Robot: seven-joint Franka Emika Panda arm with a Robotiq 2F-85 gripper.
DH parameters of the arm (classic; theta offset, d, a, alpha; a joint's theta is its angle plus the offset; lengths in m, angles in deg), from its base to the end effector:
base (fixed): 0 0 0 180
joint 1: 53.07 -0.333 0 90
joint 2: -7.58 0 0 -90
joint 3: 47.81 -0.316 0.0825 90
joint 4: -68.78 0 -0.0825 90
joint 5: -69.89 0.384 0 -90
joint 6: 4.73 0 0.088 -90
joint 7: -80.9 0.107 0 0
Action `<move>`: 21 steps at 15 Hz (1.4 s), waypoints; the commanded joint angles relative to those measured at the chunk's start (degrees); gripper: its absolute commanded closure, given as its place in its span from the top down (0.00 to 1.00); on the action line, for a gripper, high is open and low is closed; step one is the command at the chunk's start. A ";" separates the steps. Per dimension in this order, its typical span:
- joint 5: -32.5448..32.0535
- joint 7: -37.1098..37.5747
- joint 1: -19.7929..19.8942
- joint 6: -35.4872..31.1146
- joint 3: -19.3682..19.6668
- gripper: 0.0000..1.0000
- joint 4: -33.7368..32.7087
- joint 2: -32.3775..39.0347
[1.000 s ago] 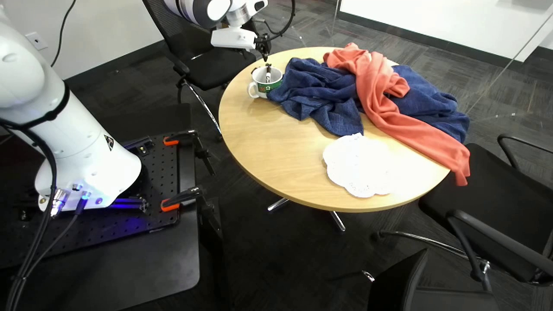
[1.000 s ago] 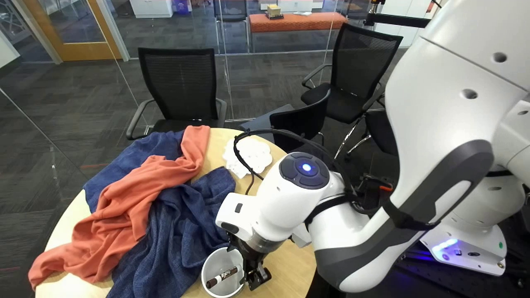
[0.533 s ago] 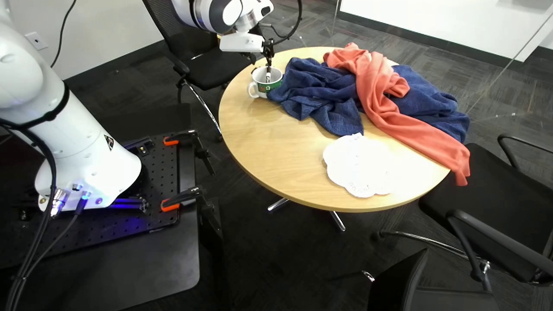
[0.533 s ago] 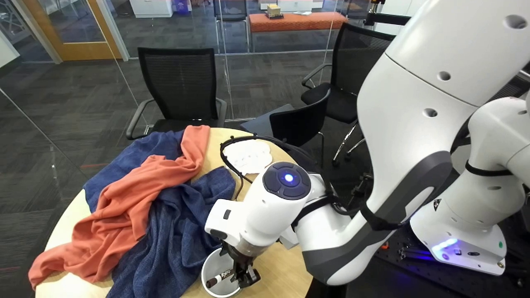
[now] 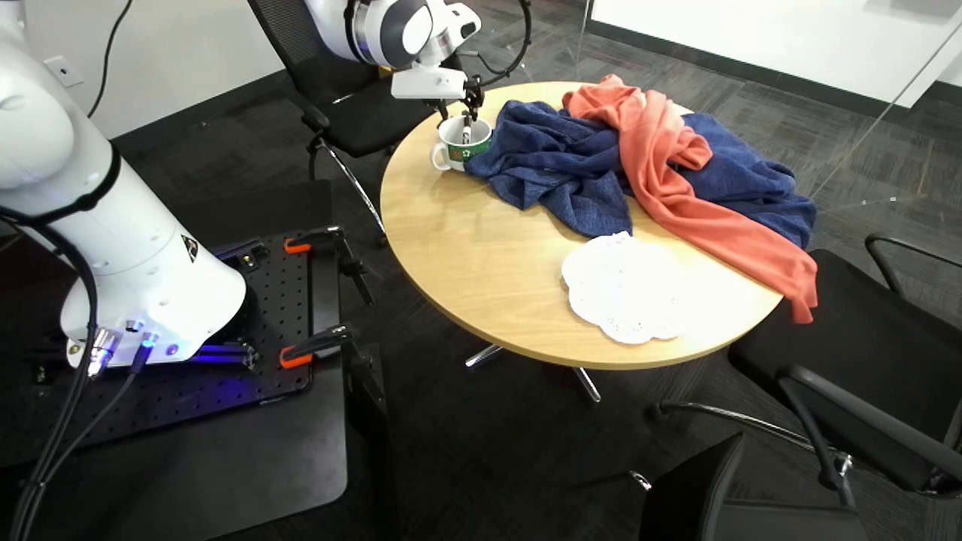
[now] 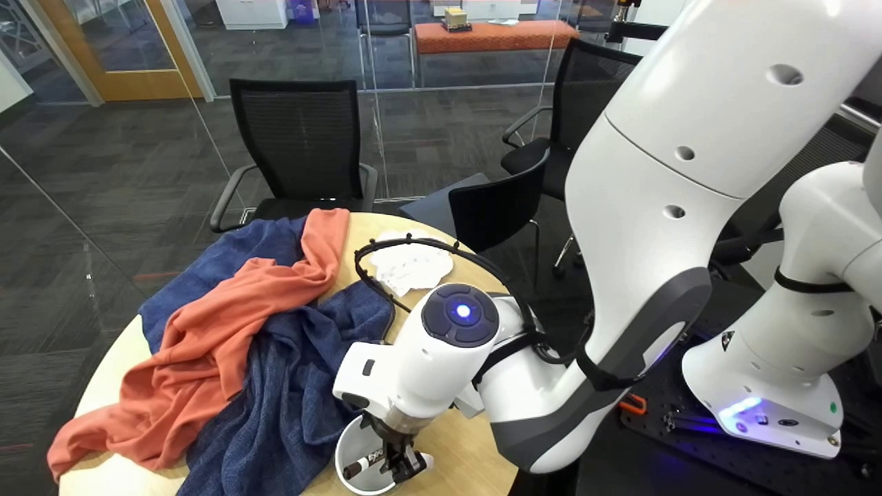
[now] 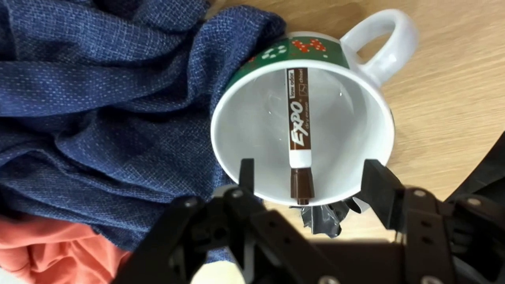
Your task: Remove the black marker from the white and green mug and put it on the table
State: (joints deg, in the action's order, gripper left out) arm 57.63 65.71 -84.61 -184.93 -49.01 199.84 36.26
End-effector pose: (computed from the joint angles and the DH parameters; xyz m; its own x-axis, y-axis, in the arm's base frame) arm 0.4544 0.3147 0.1690 0.4538 0.8335 0.3151 0.8429 -0.5162 0.1516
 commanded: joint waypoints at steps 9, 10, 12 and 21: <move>-2.87 2.08 -0.18 0.97 1.36 0.71 -6.11 6.95; -2.86 2.00 -0.06 1.01 1.21 0.70 -6.45 7.42; -2.87 1.94 -0.06 1.01 1.12 0.70 -7.06 8.24; -2.81 1.74 0.16 0.99 0.63 0.42 -9.87 11.25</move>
State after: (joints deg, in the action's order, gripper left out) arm 56.58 65.72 -84.76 -184.92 -48.16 191.75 46.63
